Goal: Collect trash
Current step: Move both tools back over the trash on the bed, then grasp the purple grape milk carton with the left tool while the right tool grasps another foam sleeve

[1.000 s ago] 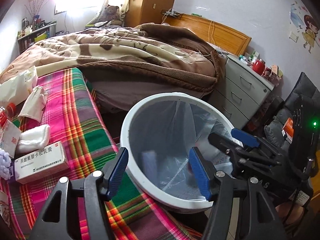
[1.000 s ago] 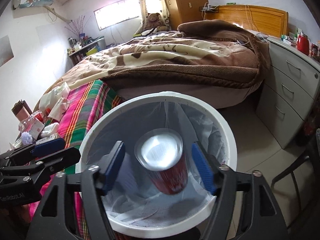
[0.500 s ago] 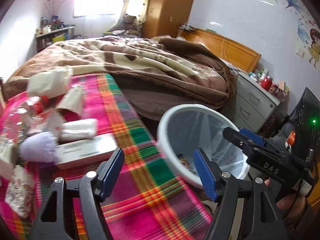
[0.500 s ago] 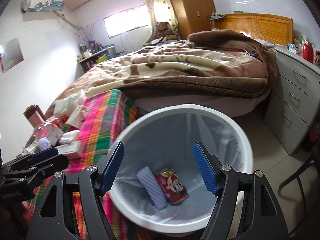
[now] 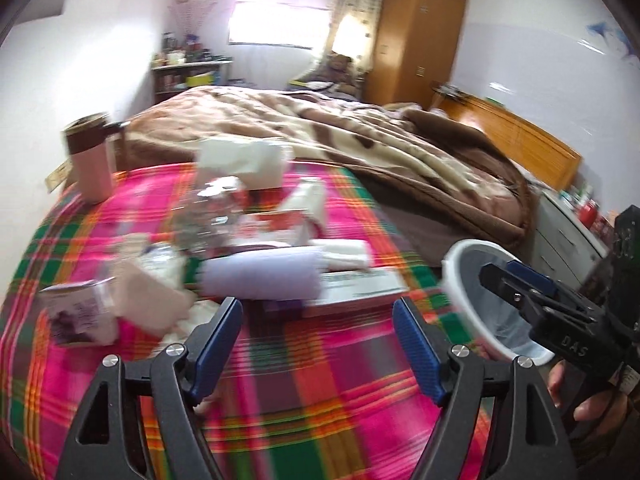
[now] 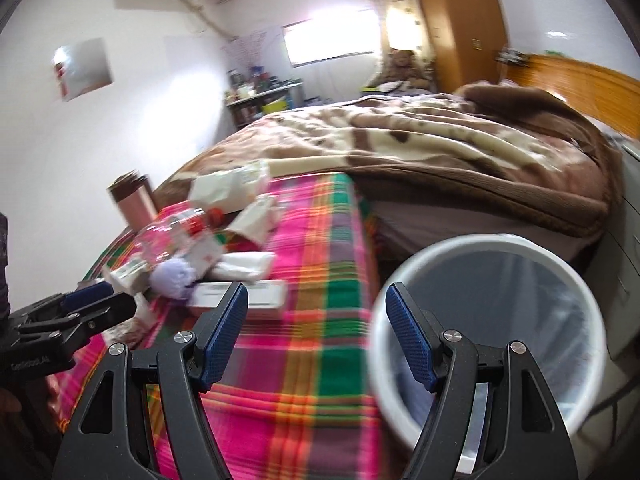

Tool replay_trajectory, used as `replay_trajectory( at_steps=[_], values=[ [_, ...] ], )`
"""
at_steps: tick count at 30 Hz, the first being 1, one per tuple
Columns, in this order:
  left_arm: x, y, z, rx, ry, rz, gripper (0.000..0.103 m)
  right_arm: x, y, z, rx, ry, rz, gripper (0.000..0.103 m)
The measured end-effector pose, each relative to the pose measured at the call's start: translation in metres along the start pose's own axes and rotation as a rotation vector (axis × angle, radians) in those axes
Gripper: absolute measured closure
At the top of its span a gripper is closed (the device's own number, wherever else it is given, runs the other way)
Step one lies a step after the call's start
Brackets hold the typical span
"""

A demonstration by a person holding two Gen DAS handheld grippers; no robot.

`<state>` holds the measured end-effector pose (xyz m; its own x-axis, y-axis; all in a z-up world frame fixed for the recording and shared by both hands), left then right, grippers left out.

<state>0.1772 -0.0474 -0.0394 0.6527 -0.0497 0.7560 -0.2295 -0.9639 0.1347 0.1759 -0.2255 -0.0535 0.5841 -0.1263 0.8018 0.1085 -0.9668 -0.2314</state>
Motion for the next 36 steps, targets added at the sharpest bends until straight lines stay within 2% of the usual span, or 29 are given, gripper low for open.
replay_trajectory(
  at_steps=[10,20,24,27,33,35,36],
  values=[
    [-0.004,-0.096,-0.006,0.135,0.005,-0.098,0.022,0.006,-0.074,0.038,0.104,-0.054,-0.175,0.03],
    [-0.005,-0.171,-0.007,0.216,-0.006,-0.149,0.022,0.006,-0.115,0.074,0.122,-0.121,-0.316,0.03],
    [-0.006,-0.182,0.002,0.197,-0.038,-0.155,0.021,0.005,-0.123,0.088,0.109,-0.15,-0.331,0.03],
    [-0.006,-0.19,0.009,0.21,-0.046,-0.162,0.021,0.002,-0.126,0.096,0.101,-0.171,-0.346,0.03],
    [-0.009,-0.198,0.029,0.164,-0.092,-0.186,0.02,-0.009,-0.127,0.107,0.095,-0.227,-0.356,0.03],
    [-0.011,-0.197,0.034,0.162,-0.107,-0.183,0.019,-0.012,-0.127,0.108,0.084,-0.236,-0.36,0.034],
    [-0.011,-0.196,0.037,0.161,-0.113,-0.179,0.019,-0.013,-0.127,0.109,0.082,-0.24,-0.361,0.04]
  ],
)
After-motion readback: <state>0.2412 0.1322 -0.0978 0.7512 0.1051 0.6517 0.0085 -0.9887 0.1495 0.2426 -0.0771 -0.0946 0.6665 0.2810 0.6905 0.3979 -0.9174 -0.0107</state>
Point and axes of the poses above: each gripper's, at about its wrist camera, not at the fingertips, and z roughly the way its jaws point, y to its right, x to its top, the point moved 8 cm from there along z, roughly the way its jaws point, and after that the axes turned 3 degrees about x, right-handed, at the moved point
